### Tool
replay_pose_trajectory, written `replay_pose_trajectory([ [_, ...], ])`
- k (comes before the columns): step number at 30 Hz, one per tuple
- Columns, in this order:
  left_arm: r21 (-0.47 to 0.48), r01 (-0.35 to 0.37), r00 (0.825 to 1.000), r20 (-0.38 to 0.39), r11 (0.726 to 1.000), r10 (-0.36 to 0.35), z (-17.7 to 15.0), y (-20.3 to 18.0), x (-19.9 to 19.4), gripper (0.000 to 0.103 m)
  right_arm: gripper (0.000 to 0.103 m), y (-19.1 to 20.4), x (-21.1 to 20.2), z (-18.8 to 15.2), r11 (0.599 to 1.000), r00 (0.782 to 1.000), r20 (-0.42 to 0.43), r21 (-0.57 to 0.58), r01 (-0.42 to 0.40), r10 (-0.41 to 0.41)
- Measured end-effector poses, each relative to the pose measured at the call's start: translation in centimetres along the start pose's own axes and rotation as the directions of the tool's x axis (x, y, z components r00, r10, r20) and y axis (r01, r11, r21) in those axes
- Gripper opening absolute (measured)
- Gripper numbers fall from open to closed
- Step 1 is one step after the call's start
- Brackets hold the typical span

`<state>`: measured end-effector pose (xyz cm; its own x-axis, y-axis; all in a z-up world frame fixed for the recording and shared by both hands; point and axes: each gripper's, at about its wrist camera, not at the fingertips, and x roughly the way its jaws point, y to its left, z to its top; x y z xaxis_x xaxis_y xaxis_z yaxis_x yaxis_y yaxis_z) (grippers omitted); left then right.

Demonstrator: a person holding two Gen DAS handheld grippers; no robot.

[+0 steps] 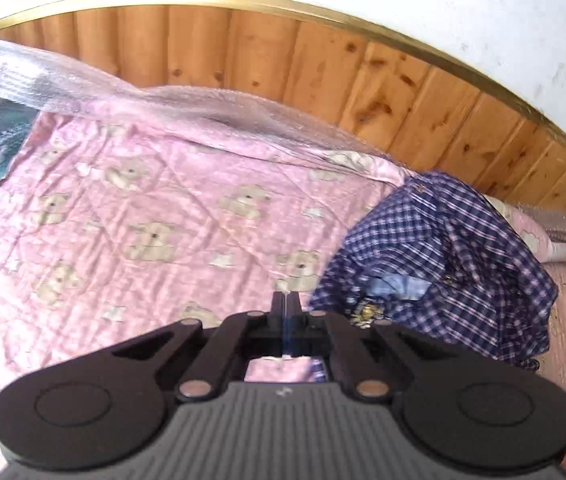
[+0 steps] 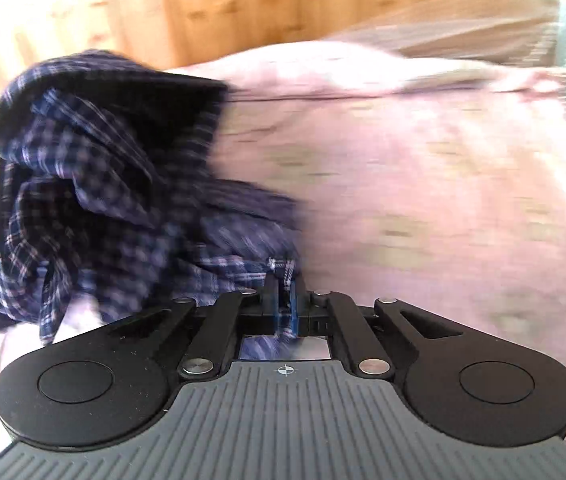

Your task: Fold clothes

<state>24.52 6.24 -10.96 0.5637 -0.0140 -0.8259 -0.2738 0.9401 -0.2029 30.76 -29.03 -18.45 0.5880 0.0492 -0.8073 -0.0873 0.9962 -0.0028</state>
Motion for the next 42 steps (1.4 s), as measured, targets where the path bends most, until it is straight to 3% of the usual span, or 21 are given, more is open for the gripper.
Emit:
replay_pose_trajectory([
  [3,-0.062,0.113,0.991,-0.070,0.992,-0.117,-0.6,-0.3,1.1,0.031,0.005,-1.7,0.6,-0.9,0.998,0.996,-0.062,-0.003,0.058,-0.058],
  [5,-0.078,0.166,0.982,-0.075,0.983,-0.172,-1.0,-2.9,2.5,0.076,0.018,-1.5,-0.5,-0.5,1.000,1.000,-0.002,0.006,0.019,-0.019],
  [6,-0.080,0.197,0.976,-0.074,0.977,-0.203,-1.0,-4.5,3.1,0.081,0.021,-1.3,-1.0,-0.2,1.000,1.000,0.028,0.010,-0.007,0.007],
  [8,-0.069,0.249,0.965,-0.074,0.966,-0.253,-1.2,-7.7,4.5,0.091,0.057,-0.3,-1.4,1.4,0.994,0.990,0.084,0.019,-0.111,0.109],
  [10,0.012,0.229,0.970,-0.085,0.973,-0.228,-1.3,-11.3,6.0,0.096,0.065,0.9,-1.5,3.3,0.975,0.967,0.135,0.019,-0.220,0.215],
  [12,0.067,0.161,0.983,-0.095,0.985,-0.154,-1.6,-12.7,8.0,0.084,0.069,2.0,-1.0,5.5,0.947,0.935,0.164,0.010,-0.320,0.314],
  [13,0.084,0.134,0.987,-0.103,0.987,-0.125,-1.9,-13.0,8.9,0.057,0.075,2.7,-0.5,6.4,0.936,0.923,0.168,0.008,-0.353,0.346],
  [14,0.082,0.128,0.986,-0.116,0.988,-0.118,-2.2,-13.0,9.7,0.017,0.081,3.4,0.2,7.2,0.925,0.912,0.161,-0.012,-0.380,0.376],
  [16,0.016,0.158,0.980,-0.124,0.987,-0.155,-2.2,-11.2,9.4,0.012,0.079,5.1,2.0,8.8,0.911,0.903,0.117,-0.052,-0.410,0.413],
  [18,-0.015,0.207,0.974,-0.089,0.978,-0.207,-1.7,-9.4,7.5,0.009,0.050,6.2,3.4,9.6,0.911,0.909,0.065,-0.069,-0.407,0.411],
  [19,-0.033,0.239,0.969,-0.065,0.971,-0.240,-1.3,-8.4,6.1,0.007,0.015,6.6,4.0,9.9,0.913,0.914,0.039,-0.072,-0.401,0.404],
  [22,-0.081,0.348,0.937,0.049,0.934,-0.345,1.8,-4.9,-1.0,0.006,0.001,6.5,3.4,9.9,0.939,0.938,0.061,-0.055,-0.338,0.341],
  [24,-0.066,0.455,0.882,0.169,0.888,-0.440,4.3,-2.4,-8.3,0.006,0.000,5.6,1.8,9.6,0.953,0.947,0.111,-0.033,-0.300,0.302],
  [25,-0.033,0.494,0.852,0.217,0.869,-0.476,5.0,-1.5,-11.9,0.007,0.005,5.2,0.7,9.4,0.954,0.944,0.139,-0.021,-0.299,0.299],
  [27,0.048,0.495,0.839,0.233,0.868,-0.491,4.8,-1.0,-16.5,0.007,0.019,6.3,-1.0,8.2,0.933,0.920,0.157,-0.042,-0.358,0.360],
  [29,0.025,0.466,0.868,0.179,0.885,-0.462,3.5,-0.8,-15.7,0.008,0.019,9.1,-2.7,6.1,0.939,0.939,0.132,-0.181,-0.293,0.318],
  [31,0.003,0.429,0.897,0.115,0.903,-0.427,2.1,-0.7,-14.5,0.008,0.017,11.0,-2.7,3.2,0.903,0.938,-0.017,-0.264,-0.339,0.347],
  [33,-0.006,0.357,0.934,0.015,0.934,-0.357,-0.3,-0.3,-11.0,0.010,0.038,11.8,-3.4,0.2,0.899,0.955,-0.055,-0.326,-0.293,0.292],
  [35,0.028,0.347,0.935,-0.092,0.938,-0.343,-3.0,0.8,-8.2,0.018,0.048,11.7,-5.0,-2.7,0.915,0.988,-0.002,-0.376,-0.146,0.157],
  [38,0.028,0.319,0.937,-0.160,0.948,-0.310,-6.8,3.2,-6.7,0.030,0.055,11.8,-7.0,-6.1,0.883,0.990,-0.015,-0.450,-0.131,0.139],
  [42,0.112,0.297,0.954,-0.072,0.948,-0.290,-7.9,6.8,-8.9,0.068,0.068,13.0,-9.4,-9.9,0.837,0.988,-0.006,-0.531,-0.135,0.155],
])
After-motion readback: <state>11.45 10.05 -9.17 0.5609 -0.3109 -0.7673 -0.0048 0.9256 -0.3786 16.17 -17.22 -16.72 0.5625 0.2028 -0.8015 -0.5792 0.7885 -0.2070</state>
